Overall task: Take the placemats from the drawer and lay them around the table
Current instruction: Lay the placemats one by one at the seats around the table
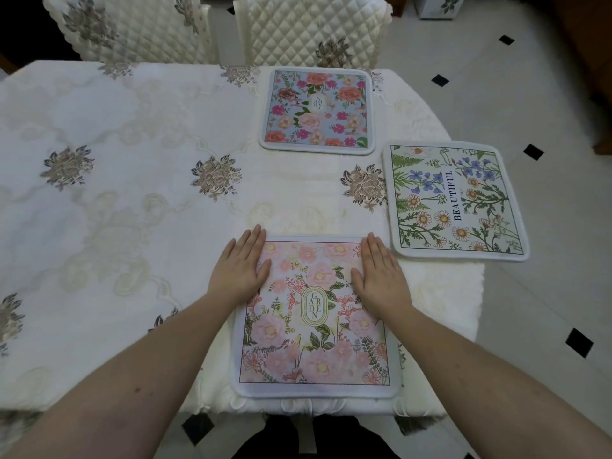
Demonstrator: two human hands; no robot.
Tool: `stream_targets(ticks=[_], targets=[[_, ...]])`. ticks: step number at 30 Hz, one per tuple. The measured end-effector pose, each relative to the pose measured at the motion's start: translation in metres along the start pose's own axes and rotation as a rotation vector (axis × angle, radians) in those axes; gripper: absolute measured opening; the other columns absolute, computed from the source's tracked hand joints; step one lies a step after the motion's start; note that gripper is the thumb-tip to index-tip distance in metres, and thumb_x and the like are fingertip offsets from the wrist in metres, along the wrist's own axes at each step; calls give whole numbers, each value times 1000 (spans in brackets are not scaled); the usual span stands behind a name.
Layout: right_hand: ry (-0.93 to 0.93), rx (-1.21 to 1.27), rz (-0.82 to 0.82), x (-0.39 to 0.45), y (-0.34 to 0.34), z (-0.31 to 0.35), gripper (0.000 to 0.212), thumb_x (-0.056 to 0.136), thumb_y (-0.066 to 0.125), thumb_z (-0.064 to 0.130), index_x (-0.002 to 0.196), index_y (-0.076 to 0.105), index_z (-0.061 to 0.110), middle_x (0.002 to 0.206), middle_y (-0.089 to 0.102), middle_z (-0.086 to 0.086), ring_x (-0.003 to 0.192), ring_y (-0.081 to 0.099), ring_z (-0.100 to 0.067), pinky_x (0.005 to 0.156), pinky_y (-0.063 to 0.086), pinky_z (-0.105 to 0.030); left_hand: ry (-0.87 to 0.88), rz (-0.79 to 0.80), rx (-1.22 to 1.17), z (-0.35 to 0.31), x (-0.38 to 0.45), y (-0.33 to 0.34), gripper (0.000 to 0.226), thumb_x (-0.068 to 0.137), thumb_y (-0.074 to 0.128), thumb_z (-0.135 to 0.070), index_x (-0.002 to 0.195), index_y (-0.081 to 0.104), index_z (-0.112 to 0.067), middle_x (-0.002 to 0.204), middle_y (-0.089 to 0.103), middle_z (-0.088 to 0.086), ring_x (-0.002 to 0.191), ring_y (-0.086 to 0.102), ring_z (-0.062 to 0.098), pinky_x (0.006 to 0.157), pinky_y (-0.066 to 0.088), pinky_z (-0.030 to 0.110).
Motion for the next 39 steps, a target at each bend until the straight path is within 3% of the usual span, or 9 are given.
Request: stream_targets(ticks=[5, 9, 13, 16, 20, 25, 33, 36, 39], targets=[[9, -30, -6, -27, 3, 1, 71, 100, 14, 50, 156, 4, 7, 164, 1, -9, 152, 0, -17, 119, -10, -29, -59, -9, 44, -1, -9, -2, 77, 91, -7, -60, 157, -10, -20, 163, -16, -6, 152, -9, 10, 122, -9, 33], [-27, 57, -32, -46, -1, 37, 63, 100, 27, 36, 156, 16, 9, 164, 10, -5, 151, 5, -14, 119, -9, -28, 2, -85, -92, -48, -33, -1, 63, 104, 12, -44, 158, -3, -16, 163, -12, -3, 151, -10, 11, 122, -8, 30], [-115, 105, 12, -57, 13, 87, 60, 95, 35, 34, 150, 38, 9, 157, 35, -6, 146, 31, -19, 119, 14, -35, 48, -121, -192, -88, -58, 18, 60, 102, 23, -35, 157, 21, -11, 164, 11, 1, 152, 12, 14, 124, 10, 36], [-128, 78, 59, -64, 25, 91, 61, 98, 30, 41, 154, 30, 14, 160, 28, -3, 148, 23, -17, 119, 12, -36, 23, -80, -112, -85, -66, 35, 61, 102, 18, -40, 157, 14, -13, 164, 8, -2, 152, 8, 11, 123, 7, 35], [-151, 33, 44, -64, 23, 74, 63, 99, 29, 46, 155, 27, 17, 161, 24, -2, 149, 21, -17, 120, 12, -39, 126, -63, -13, -74, -67, 34, 64, 103, 22, -46, 159, 10, -18, 166, 5, -2, 152, 7, 12, 123, 2, 34], [-17, 31, 18, -62, 13, 27, 65, 102, 12, 51, 157, -2, 19, 163, -8, 3, 150, -10, -10, 122, -4, -35, 115, -43, -9, -44, -74, 29, 66, 101, 13, -52, 158, 0, -22, 166, -2, -4, 153, -1, 9, 124, 4, 34], [0, -95, 36, -73, 5, -24, 73, 98, 8, 56, 158, 6, 14, 165, 4, -2, 151, 0, -13, 121, -5, -30, -16, -2, -29, -12, -82, 22, 71, 98, 8, -55, 157, -7, -19, 165, -9, -3, 152, -6, 11, 122, -2, 31], [45, -49, 16, -90, 3, -14, 68, 100, 14, 47, 157, 8, 11, 165, 5, -5, 151, 0, -14, 121, -6, -30, -113, -36, -80, -21, -93, 18, 66, 101, 16, -43, 159, 3, -13, 167, 2, 4, 153, 2, 17, 122, 0, 34], [-47, 18, -28, -115, 10, 36, 64, 99, 22, 39, 155, 21, 8, 162, 18, -7, 151, 12, -16, 122, 0, -31, -135, -109, -130, -52, -117, 22, 63, 100, 22, -33, 157, 17, -7, 165, 14, 9, 153, 11, 22, 124, 12, 41]])
Point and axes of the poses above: each hand's wrist, its own x-axis towards the middle knuckle, its own y-axis out of the palm, z = x × y, the point moved 8 cm from there along x, towards the middle knuckle
